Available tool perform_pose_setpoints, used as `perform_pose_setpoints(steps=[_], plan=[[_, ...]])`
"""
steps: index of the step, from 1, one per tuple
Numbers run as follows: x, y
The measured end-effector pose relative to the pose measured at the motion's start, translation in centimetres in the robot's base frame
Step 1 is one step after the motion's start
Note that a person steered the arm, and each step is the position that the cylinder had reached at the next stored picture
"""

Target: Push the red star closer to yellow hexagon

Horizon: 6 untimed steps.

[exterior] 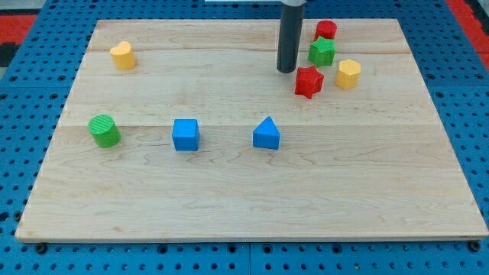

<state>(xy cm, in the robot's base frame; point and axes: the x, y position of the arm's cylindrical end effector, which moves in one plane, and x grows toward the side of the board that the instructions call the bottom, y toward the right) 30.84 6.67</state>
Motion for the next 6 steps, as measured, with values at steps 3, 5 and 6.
perform_pose_setpoints(steps=[3,5,6], plan=[[6.1,3.0],[8.2,0.4],[11.2,0.4]])
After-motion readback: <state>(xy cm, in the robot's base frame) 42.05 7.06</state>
